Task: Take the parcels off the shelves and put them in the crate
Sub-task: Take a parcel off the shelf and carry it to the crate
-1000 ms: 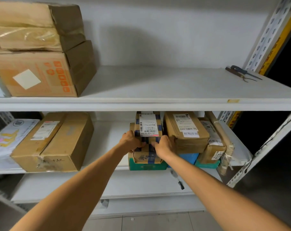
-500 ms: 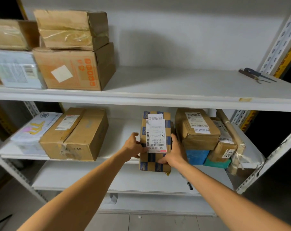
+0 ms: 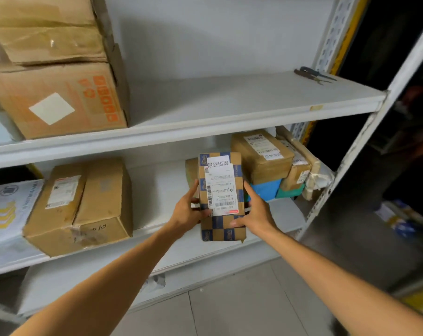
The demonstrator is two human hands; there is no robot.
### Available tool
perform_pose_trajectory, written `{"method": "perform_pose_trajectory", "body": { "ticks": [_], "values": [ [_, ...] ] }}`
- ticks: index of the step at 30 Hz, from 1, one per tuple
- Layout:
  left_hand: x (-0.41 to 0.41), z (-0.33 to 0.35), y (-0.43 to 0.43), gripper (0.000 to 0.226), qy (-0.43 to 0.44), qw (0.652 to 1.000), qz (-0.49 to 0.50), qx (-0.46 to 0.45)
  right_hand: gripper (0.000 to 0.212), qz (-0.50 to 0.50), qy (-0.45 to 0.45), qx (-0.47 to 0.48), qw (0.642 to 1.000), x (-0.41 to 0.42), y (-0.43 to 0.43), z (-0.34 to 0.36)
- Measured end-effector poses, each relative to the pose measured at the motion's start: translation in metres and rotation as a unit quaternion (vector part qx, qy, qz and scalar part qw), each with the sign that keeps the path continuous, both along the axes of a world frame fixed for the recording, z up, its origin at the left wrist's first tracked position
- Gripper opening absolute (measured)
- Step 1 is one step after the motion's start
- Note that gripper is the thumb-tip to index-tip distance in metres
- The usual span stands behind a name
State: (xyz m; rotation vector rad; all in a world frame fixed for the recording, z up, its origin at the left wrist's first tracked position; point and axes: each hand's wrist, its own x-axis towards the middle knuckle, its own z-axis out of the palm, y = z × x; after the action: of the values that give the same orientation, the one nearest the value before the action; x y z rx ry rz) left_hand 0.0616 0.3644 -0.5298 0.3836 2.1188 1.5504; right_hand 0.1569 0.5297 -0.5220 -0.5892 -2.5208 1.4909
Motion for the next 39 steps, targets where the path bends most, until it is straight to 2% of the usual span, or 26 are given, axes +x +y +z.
{"method": "perform_pose_trajectory", "body": {
  "ticks": [4, 9, 13, 16, 19, 21, 26, 30, 33, 36, 39],
  "values": [
    [0.016, 0.001, 0.021, 0.093, 0.033, 0.996, -0.086, 0.01, 0.123, -0.097, 0.005, -0.002, 0.995, 0.037, 0.006, -0.006],
    [0.059, -0.001, 0.091, 0.091, 0.069, 0.979, -0.191, 0.031, 0.124, -0.201, 0.026, 0.007, 0.979, 0.113, 0.044, -0.005],
    [0.12, -0.003, 0.16, 0.09, 0.082, 0.952, -0.284, 0.072, 0.12, -0.294, 0.019, 0.022, 0.955, 0.193, 0.082, 0.0],
    [0.176, -0.003, 0.214, 0.093, 0.08, 0.924, -0.369, 0.064, 0.116, -0.382, 0.017, 0.002, 0.924, 0.261, 0.102, 0.003],
    [0.245, -0.003, 0.271, 0.094, 0.073, 0.88, -0.465, 0.067, 0.114, -0.475, 0.001, 0.033, 0.88, 0.338, 0.12, 0.008],
    [0.298, -0.002, 0.306, 0.094, 0.082, 0.85, -0.515, 0.072, 0.116, -0.537, -0.001, 0.021, 0.843, 0.391, 0.128, 0.012],
    [0.438, 0.001, 0.369, 0.097, 0.096, 0.756, -0.642, 0.086, 0.12, -0.664, -0.004, 0.037, 0.747, 0.519, 0.126, 0.016],
    [0.541, 0.0, 0.386, 0.097, 0.082, 0.688, -0.715, 0.091, 0.122, -0.732, -0.015, 0.035, 0.68, 0.603, 0.109, 0.015],
    [0.616, -0.005, 0.392, 0.093, 0.076, 0.627, -0.769, 0.098, 0.122, -0.786, -0.032, 0.047, 0.616, 0.657, 0.091, 0.014],
    [0.677, -0.01, 0.393, 0.091, 0.069, 0.556, -0.822, 0.106, 0.121, -0.828, -0.039, 0.037, 0.558, 0.697, 0.072, 0.008],
    [0.727, -0.018, 0.395, 0.088, 0.068, 0.506, -0.856, 0.086, 0.12, -0.864, -0.046, 0.01, 0.502, 0.725, 0.065, 0.0]
  ]
}}
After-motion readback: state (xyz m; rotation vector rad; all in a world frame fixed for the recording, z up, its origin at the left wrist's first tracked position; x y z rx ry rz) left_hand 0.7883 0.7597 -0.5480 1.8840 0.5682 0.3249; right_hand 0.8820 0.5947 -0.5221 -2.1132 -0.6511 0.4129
